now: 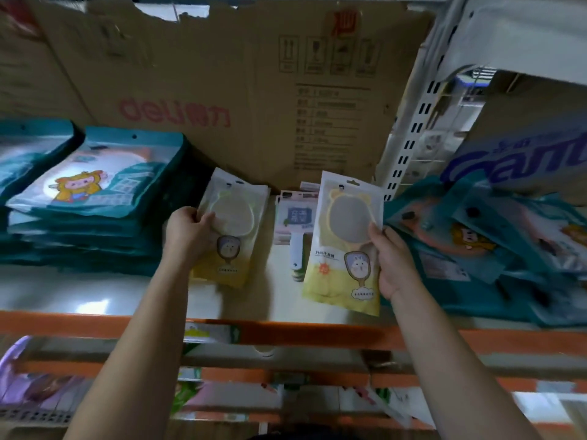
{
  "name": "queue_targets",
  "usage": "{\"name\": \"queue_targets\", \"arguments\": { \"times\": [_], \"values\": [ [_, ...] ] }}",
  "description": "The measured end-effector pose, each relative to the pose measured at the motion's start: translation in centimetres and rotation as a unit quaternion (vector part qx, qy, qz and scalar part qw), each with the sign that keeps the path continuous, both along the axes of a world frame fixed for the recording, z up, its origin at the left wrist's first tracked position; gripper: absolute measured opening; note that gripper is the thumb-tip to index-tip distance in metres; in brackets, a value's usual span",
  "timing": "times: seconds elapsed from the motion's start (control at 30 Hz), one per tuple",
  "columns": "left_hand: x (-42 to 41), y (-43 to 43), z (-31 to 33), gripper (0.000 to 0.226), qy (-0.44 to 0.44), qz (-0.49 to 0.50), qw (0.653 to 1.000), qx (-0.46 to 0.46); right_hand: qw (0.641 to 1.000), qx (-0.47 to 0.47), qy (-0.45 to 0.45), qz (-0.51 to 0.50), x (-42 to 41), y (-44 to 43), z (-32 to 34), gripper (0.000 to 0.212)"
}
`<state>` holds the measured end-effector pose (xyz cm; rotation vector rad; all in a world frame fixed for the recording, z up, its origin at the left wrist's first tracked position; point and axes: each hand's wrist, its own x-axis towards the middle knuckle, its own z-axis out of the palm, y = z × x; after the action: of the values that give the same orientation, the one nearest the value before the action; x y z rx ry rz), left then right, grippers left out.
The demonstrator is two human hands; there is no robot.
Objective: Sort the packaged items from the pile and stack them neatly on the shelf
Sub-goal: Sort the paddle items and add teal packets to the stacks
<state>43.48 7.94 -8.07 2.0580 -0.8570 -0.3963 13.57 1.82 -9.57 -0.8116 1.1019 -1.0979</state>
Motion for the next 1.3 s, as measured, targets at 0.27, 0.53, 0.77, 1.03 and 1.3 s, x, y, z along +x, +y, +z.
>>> {"name": "queue_targets", "arguments": {
  "times": [0.27,0.53,0.77,1.03,1.3],
  "values": [
    [0.4,-2.0,-1.6,0.031,-0.088,0.012,0.992,0.095,1.0,-0.012,-0.005,-0.013,0.7,1.2,-0.3,0.014],
    [0.5,-2.7,-2.7,0.038,-0.07,0.038,0.992,0.103,1.0,0.003,-0.007,-0.006,1.2,2.0,-0.1,0.013],
    [0.3,-2.9,-3.0,0.033,-0.056,0.035,0.995,0.069,1.0,0.011,-0.006,-0.006,1.0,2.4,0.0,0.013],
    [0.0,-3.3,-3.4,0.036,-0.054,0.044,0.994,0.079,1.0,0.02,-0.005,-0.006,1.2,2.1,0.2,0.016],
    [-0.1,-1.0,-1.6,0.043,-0.062,-0.015,0.996,0.065,0.999,0.004,0.038,0.036,4.5,0.6,1.7,0.015]
  ]
}}
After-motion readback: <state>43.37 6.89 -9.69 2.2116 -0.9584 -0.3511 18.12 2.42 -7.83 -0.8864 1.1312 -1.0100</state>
